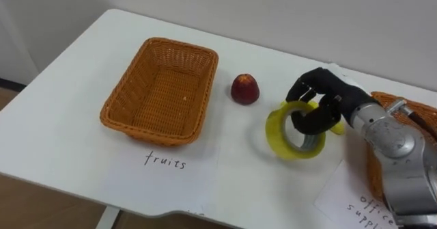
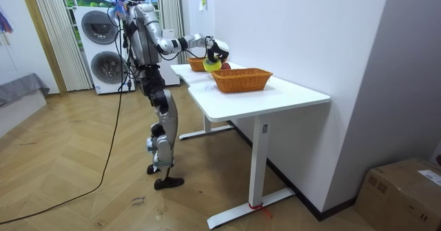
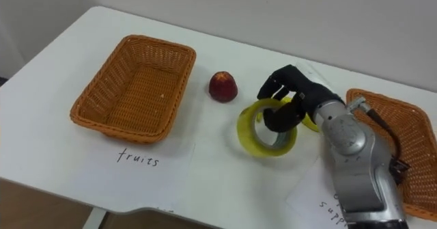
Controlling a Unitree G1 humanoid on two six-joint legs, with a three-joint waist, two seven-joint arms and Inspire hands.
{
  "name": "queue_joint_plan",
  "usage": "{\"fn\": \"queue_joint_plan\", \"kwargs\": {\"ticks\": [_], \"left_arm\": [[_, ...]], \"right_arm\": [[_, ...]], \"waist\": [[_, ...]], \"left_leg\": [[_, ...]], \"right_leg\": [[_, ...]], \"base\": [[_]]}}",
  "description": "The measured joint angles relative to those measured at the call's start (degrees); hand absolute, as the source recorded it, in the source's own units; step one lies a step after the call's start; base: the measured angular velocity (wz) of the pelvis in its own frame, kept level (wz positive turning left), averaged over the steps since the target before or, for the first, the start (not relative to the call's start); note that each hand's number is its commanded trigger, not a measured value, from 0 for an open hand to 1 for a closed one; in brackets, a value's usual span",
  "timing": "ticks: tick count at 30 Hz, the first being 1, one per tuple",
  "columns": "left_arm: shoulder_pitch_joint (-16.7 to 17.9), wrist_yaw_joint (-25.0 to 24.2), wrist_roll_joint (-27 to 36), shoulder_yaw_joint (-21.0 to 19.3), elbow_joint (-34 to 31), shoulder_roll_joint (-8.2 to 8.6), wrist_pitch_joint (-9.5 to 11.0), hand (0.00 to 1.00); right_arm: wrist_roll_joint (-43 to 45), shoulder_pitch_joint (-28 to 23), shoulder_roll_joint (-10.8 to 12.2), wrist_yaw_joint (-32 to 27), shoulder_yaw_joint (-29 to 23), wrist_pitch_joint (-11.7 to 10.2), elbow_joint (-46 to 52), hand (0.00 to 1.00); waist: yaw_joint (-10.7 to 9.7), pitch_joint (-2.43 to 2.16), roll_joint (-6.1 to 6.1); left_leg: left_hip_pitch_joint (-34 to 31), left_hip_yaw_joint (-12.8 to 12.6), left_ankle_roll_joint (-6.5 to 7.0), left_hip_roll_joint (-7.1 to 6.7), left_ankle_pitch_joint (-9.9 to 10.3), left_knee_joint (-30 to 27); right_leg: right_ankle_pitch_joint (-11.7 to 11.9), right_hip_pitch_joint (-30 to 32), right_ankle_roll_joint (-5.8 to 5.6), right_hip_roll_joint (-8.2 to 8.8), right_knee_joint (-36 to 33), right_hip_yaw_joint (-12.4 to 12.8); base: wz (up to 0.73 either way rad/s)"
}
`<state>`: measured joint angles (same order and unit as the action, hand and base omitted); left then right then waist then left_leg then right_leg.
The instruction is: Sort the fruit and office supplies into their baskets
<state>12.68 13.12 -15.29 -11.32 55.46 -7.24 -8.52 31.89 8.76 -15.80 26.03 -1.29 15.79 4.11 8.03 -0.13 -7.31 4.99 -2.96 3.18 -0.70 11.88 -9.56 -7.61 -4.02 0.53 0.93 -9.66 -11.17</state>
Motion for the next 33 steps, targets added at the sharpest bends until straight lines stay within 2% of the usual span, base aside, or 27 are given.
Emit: {"fn": "queue_joint_plan", "kwargs": {"ticks": [4, 6, 13, 16, 19, 22, 28, 33], "left_arm": [[0.42, -0.02, -0.04, -0.75, 1.27, 0.02, 0.19, 0.00], [0.65, 0.05, 0.03, -0.76, 1.61, 0.04, 0.19, 0.00], [2.48, 0.26, -0.10, -0.90, 1.87, 0.09, 0.21, 0.00], [2.63, 0.17, -0.07, -0.92, 1.87, 0.13, 0.21, 0.00], [3.17, -0.14, -0.14, -1.23, 1.66, 0.14, 0.22, 0.00], [3.59, -0.41, -0.23, -3.10, 0.19, 0.21, 0.21, 0.00], [3.30, -0.39, -0.19, -4.33, -2.37, 0.02, 0.52, 0.00], [3.76, -0.40, 0.07, -4.33, -2.33, -0.03, 0.61, 0.00]], "right_arm": [[0.06, -0.02, 0.05, -1.46, -0.39, -0.30, 3.39, 1.00], [-0.76, -0.03, 0.15, -2.85, -1.18, -1.14, 3.64, 1.00], [-6.03, -0.90, 0.14, -9.48, -6.74, -2.37, 3.56, 1.00], [-6.67, -1.64, 0.10, -12.23, -8.85, -2.59, 3.33, 1.00], [-6.63, -1.67, 0.04, -13.93, -9.96, -2.78, 3.18, 1.00], [-6.96, -1.70, -0.08, -14.79, -11.64, -3.05, 2.35, 1.00], [-9.07, -1.69, -2.81, -16.47, -14.06, -3.21, -2.77, 1.00], [-9.32, -2.20, -2.84, -17.49, -14.60, -3.25, -3.51, 1.00]], "waist": [[-0.41, 0.13, -0.28], [-0.61, 0.15, -0.28], [-1.80, 0.67, 0.41], [-2.09, 0.56, 0.66], [-3.76, 0.23, 1.04], [-4.82, 0.16, 1.13], [-4.99, -0.16, 0.68], [-6.32, -0.18, 0.29]], "left_leg": [[-0.06, 0.06, 0.02, -0.01, 0.01, 0.00], [0.07, 0.14, 0.02, -0.02, 0.01, 0.02], [0.18, 0.55, 0.06, -0.05, 0.05, -0.08], [-0.41, 0.42, 0.03, -0.03, 0.04, -0.28], [-0.44, 0.35, 0.04, -0.03, 0.04, -0.27], [-0.40, 0.15, 0.03, -0.02, 0.04, -0.25], [-0.13, -0.28, 0.03, 0.00, 0.03, -0.23], [0.78, -0.34, 0.01, 0.07, 0.02, 0.01]], "right_leg": [[0.00, 0.00, 0.00, -0.01, 0.03, 0.01], [0.00, -0.12, 0.00, -0.01, 0.03, 0.01], [0.00, -0.43, -0.01, 0.01, 0.07, 0.04], [0.00, 0.15, -0.01, 0.03, 0.01, 0.02], [-0.01, 0.15, -0.01, 0.06, -0.01, -0.04], [-0.01, 0.18, -0.01, 0.07, -0.02, -0.05], [-0.01, 0.16, -0.01, 0.05, -0.10, 0.20], [-0.01, -0.64, -0.01, -0.06, -0.02, 0.24]], "base": [[0.00], [0.02], [0.04], [0.00], [0.00], [-0.03], [-0.04], [0.00]]}}
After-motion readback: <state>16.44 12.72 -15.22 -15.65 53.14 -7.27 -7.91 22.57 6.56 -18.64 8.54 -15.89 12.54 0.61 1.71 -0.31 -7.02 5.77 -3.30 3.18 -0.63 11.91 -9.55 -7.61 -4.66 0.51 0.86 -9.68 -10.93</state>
